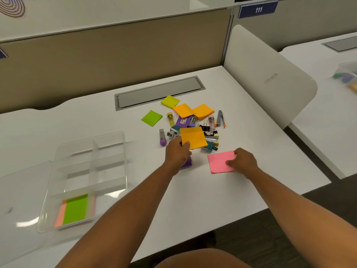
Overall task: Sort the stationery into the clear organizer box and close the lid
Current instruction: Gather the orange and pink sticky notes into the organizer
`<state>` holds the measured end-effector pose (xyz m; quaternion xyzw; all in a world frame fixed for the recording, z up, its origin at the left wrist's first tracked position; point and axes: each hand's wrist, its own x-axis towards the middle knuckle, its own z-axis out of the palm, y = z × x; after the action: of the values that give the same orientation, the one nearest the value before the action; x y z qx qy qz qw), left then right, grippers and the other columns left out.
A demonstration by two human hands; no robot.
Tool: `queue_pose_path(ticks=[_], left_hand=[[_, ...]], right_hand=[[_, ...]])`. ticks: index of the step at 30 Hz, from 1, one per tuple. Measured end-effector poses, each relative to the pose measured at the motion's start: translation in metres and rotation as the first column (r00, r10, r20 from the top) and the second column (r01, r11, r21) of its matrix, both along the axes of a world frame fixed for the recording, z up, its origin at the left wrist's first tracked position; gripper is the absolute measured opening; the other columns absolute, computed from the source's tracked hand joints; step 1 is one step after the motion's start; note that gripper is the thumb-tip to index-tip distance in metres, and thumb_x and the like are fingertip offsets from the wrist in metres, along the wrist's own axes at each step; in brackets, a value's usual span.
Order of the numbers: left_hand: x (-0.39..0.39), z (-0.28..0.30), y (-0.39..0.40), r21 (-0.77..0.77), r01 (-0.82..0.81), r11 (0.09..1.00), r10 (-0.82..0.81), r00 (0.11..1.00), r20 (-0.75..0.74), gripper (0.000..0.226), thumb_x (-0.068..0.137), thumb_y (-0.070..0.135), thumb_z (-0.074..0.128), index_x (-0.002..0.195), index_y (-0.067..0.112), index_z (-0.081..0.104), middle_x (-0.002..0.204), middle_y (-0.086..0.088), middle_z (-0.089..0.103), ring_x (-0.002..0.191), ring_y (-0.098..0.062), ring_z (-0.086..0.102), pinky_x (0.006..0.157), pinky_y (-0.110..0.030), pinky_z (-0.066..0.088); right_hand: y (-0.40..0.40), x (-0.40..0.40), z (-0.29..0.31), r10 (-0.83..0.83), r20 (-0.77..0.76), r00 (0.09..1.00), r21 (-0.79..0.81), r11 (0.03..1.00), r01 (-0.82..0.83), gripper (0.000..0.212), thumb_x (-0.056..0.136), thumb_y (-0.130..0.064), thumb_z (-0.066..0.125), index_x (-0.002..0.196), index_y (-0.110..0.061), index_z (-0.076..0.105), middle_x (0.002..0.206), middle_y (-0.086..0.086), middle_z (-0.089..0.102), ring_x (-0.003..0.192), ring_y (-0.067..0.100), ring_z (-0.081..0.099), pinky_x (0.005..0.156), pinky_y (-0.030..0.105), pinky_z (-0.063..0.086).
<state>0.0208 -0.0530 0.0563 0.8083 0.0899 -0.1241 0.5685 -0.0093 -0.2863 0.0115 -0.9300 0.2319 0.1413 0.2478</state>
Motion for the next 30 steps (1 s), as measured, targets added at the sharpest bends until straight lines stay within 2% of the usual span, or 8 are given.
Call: queue_pose_path(ticks=[2, 6, 9, 14, 17, 22, 26, 30], left_hand=[[-0.009, 0.002, 0.008, 0.013, 0.017, 1.0, -0.017, 1.0, -0.011, 0.012, 0.098, 0.022, 0.05, 0.101, 0.017, 0.06, 0.096, -0.009, 0.069, 0.085, -0.024, 0.069, 0.07, -0.036, 0.055], [-0.025, 0.003, 0.029, 0.008, 0.004, 1.0, -0.004, 1.0, 0.005, 0.018, 0.099, 0.02, 0.047, 0.093, 0.008, 0.06, 0.098, -0.021, 0.066, 0.09, -0.035, 0.068, 0.069, -0.039, 0.051], [-0.034, 0.004, 0.044, 0.016, -0.017, 1.0, 0.016, 1.0, 0.008, 0.018, 0.101, 0.024, 0.042, 0.093, 0.017, 0.056, 0.105, -0.022, 0.064, 0.093, -0.037, 0.065, 0.077, -0.049, 0.053], [-0.047, 0.005, 0.071, -0.063, -0.066, 0.996, 0.063, 0.997, -0.043, 0.027, 0.104, 0.032, 0.035, 0.1, 0.018, 0.058, 0.094, -0.006, 0.064, 0.073, -0.015, 0.065, 0.065, -0.03, 0.049], [-0.058, 0.005, 0.092, -0.052, -0.036, 0.998, 0.034, 0.999, -0.037, 0.032, 0.101, 0.027, 0.037, 0.104, 0.007, 0.061, 0.093, -0.01, 0.068, 0.071, -0.016, 0.066, 0.066, -0.031, 0.049], [-0.079, 0.009, 0.14, -0.108, -0.12, 0.987, 0.124, 0.992, 0.038, 0.028, 0.099, 0.023, 0.033, 0.103, 0.024, 0.061, 0.086, -0.003, 0.069, 0.066, -0.018, 0.066, 0.063, -0.029, 0.05], [-0.089, 0.01, 0.18, -0.152, -0.194, 0.969, 0.201, 0.979, 0.027, 0.027, 0.1, 0.019, 0.033, 0.101, 0.017, 0.06, 0.083, -0.007, 0.066, 0.066, -0.022, 0.062, 0.063, -0.031, 0.048], [-0.101, 0.01, 0.214, -0.189, -0.239, 0.952, 0.249, 0.968, 0.032, 0.028, 0.101, 0.019, 0.032, 0.105, 0.01, 0.058, 0.079, -0.01, 0.063, 0.062, -0.023, 0.059, 0.06, -0.03, 0.046]], right_hand=[[0.002, -0.007, 0.001, -0.065, 0.048, 0.997, 0.039, 0.997, 0.063, 0.021, 0.086, -0.03, 0.068, 0.086, -0.009, 0.065, 0.096, 0.01, 0.065, 0.093, 0.029, 0.06, 0.069, 0.031, 0.041], [0.013, -0.018, 0.013, -0.199, 0.178, 0.964, 0.18, 0.969, 0.167, 0.042, 0.094, -0.026, 0.055, 0.056, -0.012, 0.043, 0.066, 0.007, 0.049, 0.073, 0.03, 0.05, 0.056, 0.034, 0.029], [0.032, -0.024, 0.03, -0.338, 0.256, 0.906, 0.397, 0.891, 0.22, 0.039, 0.098, -0.026, 0.047, 0.062, -0.011, 0.043, 0.071, 0.008, 0.046, 0.07, 0.027, 0.044, 0.064, 0.034, 0.031], [0.093, -0.034, 0.047, -0.282, 0.187, 0.941, 0.677, 0.731, 0.084, 0.023, 0.101, -0.028, 0.046, 0.092, -0.011, 0.056, 0.082, 0.006, 0.048, 0.069, 0.021, 0.04, 0.059, 0.033, 0.034], [0.133, -0.037, 0.047, -0.143, 0.195, 0.97, 0.701, 0.712, -0.036, 0.025, 0.102, -0.03, 0.047, 0.091, -0.009, 0.057, 0.081, 0.006, 0.046, 0.07, 0.02, 0.037, 0.058, 0.033, 0.033], [0.189, -0.039, 0.042, -0.056, 0.27, 0.961, 0.657, 0.741, -0.141, 0.034, 0.101, -0.032, 0.047, 0.099, 0.0, 0.058, 0.082, 0.008, 0.047, 0.07, 0.021, 0.039, 0.067, 0.037, 0.033], [0.227, -0.039, 0.039, 0.015, 0.27, 0.963, 0.629, 0.755, -0.188, 0.03, 0.099, -0.034, 0.051, 0.084, -0.008, 0.048, 0.08, 0.01, 0.04, 0.073, 0.022, 0.036, 0.068, 0.038, 0.031], [0.265, -0.04, 0.035, 0.032, 0.281, 0.959, 0.621, 0.756, -0.207, 0.024, 0.095, -0.035, 0.059, 0.104, -0.012, 0.06, 0.085, 0.005, 0.062, 0.067, 0.017, 0.052, 0.062, 0.033, 0.04]])
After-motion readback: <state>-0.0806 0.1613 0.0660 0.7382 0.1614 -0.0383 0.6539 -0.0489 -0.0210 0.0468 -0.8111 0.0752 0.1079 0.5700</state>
